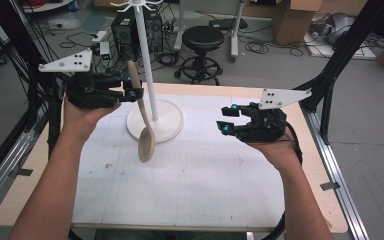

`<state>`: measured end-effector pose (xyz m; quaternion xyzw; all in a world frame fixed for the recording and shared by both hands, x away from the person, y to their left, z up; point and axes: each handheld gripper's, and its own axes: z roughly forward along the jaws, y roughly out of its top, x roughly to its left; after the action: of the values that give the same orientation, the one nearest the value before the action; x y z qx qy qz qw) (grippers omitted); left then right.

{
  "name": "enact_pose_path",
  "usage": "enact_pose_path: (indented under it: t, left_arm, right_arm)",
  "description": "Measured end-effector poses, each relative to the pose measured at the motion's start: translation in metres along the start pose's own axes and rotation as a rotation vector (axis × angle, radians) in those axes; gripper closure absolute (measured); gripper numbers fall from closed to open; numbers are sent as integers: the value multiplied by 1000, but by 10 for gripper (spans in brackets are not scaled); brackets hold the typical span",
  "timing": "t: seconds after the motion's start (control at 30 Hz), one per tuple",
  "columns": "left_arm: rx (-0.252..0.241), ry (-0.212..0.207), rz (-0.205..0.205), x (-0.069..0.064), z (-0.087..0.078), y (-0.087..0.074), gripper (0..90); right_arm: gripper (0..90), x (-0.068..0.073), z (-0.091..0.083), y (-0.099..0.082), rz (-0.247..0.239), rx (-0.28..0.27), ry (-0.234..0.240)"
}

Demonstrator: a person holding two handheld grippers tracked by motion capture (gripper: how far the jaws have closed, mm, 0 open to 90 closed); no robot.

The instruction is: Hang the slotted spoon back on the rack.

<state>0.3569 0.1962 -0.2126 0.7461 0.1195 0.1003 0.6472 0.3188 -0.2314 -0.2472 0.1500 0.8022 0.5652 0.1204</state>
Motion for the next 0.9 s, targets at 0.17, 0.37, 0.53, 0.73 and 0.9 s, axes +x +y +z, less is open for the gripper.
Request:
enact_pose_path:
  t: [0.17,0.37,0.53,0.73,0.9]
  left_arm:
    - [-3,31,-10,7,-14,2,685]
    - [-18,51,-18,13,-28,3,685]
    - [-23,67,-30,18,-35,3,685]
    - [-14,76,-24,23,-37,8,685]
    - [-22,85,-25,24,-40,11,685]
  right_arm:
    - [454,-2,-6,-3,3,-4,-42]
    - [372,-3,-15,-10,20,-54,-96]
    - [306,-3,-19,-16,40,-83,-125]
    - [254,-7,-19,-22,53,-93,-157]
    - [209,-9,-19,-24,69,-101,-162]
